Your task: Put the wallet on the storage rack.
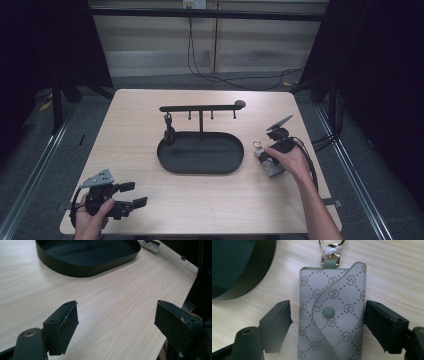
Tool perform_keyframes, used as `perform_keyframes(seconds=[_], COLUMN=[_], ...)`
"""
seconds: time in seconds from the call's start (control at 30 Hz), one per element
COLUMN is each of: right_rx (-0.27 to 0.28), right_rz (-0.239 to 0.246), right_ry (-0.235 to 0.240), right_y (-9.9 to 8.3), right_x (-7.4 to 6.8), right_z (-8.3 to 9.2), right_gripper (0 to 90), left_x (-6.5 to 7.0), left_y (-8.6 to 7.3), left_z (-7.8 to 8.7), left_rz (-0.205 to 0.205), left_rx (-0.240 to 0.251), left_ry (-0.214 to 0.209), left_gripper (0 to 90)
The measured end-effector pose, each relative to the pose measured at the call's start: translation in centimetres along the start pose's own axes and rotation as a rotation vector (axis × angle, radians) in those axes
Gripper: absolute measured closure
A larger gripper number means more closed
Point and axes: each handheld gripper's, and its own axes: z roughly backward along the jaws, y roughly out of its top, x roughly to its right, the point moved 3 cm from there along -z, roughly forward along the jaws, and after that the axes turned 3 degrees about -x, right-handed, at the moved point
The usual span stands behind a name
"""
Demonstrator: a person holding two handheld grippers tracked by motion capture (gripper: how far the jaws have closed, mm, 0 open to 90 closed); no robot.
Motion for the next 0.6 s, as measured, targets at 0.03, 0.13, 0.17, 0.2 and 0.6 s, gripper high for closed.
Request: perform_keyframes(seconds=[0.03, 0.13, 0.17, 0.2, 0.6], right_rx=[-0.004, -0.023, -0.026, -0.027, -0.055], right_rz=[0.001, 0.008, 0.011, 0.008, 0.019], right_ry=[-0.004, -0.018, -0.020, -0.026, -0.065], right_y=[0.0, 0.1, 0.1, 0.1, 0.3], right_x=[0.0, -0.1, 0.0, -0.1, -0.3], right_z=[-0.1, -0.5, -0.6, -0.7, -1.4], right_gripper=[21.7, 22.3, 23.0, 23.4, 25.4], left_x=[0.0, 0.0, 0.0, 0.0, 0.2], left_y=[0.0, 0.0, 0.0, 0.0, 0.1], left_z=[0.0, 0.1, 0.1, 0.0, 0.0], left_rz=[0.000, 0.001, 0.002, 0.003, -0.010], left_rx=[0.001, 0.002, 0.001, -0.001, 0.004], left_ry=[0.002, 0.002, 0.003, 0.003, -0.009], left_gripper=[18.9, 18.9, 18.9, 18.9, 18.8])
